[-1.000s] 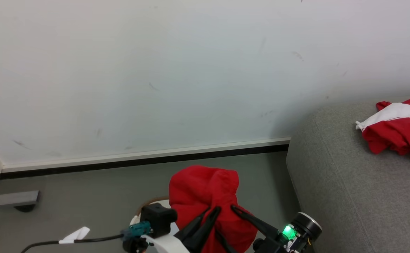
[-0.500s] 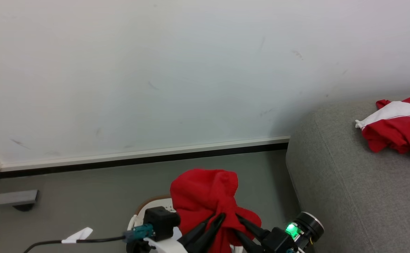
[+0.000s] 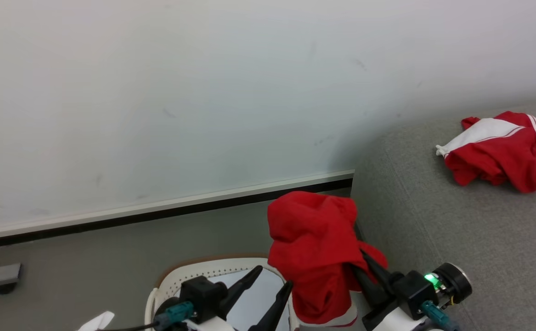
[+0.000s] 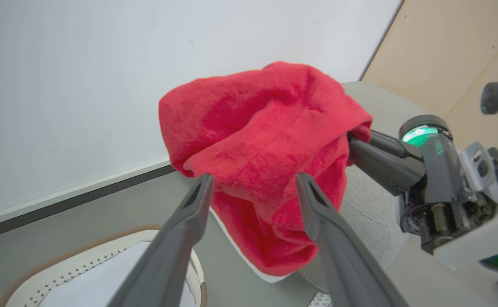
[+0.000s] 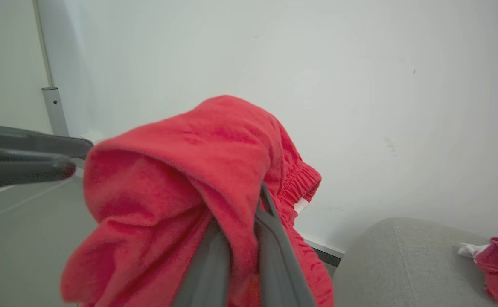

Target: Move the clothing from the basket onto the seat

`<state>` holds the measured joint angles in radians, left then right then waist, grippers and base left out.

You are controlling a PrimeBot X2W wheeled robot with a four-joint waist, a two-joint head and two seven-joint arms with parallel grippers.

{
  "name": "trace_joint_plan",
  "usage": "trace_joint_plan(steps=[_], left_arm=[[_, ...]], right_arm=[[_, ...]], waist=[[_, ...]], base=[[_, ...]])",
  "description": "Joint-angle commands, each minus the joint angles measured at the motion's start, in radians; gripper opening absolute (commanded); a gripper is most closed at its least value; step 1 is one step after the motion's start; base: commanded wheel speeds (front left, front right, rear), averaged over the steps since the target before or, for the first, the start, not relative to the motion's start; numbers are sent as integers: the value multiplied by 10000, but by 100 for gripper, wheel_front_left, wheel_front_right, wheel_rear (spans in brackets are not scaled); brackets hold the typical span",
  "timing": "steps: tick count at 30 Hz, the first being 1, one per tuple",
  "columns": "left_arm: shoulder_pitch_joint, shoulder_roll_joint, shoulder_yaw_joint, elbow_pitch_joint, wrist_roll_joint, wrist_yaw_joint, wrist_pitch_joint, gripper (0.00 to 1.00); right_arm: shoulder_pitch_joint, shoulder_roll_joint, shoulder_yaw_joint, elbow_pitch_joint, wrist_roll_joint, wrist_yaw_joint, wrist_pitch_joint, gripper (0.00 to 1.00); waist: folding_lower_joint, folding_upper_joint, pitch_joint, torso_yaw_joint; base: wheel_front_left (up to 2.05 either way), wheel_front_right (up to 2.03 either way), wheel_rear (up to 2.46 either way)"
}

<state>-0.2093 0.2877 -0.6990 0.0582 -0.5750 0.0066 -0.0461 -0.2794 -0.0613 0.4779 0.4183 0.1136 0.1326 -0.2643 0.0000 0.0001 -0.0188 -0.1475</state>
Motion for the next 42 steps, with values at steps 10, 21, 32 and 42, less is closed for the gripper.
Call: trace_joint_plan(steps=[10,21,32,42], left_arm=[[-253,-213,-491,759,737,-190,-970,100],[-451,-531,-774,1314,841,-322,-1334,100],[-955,-367,-729,1309,964,-421,-1437,100],[-2410,629,-13,374,1263,-561,-1357,100]], right_arm=[[602,-533,-1516,-619,-267,-36,-2,0],[1075,-755,-2229,-1042,-393,-36,26,0],[501,-499,-3090,-1247,-203,-36,110,0],[-2700,-185,-6250,-1045,-513,-35,222,0]], waist=[[0,-1,33,-1588],[0,-1,28,-2406],[0,-1,970,-2031],[0,-1,4146,-1063]], base=[[0,0,0],[0,0,0],[0,0,0],[0,0,0]])
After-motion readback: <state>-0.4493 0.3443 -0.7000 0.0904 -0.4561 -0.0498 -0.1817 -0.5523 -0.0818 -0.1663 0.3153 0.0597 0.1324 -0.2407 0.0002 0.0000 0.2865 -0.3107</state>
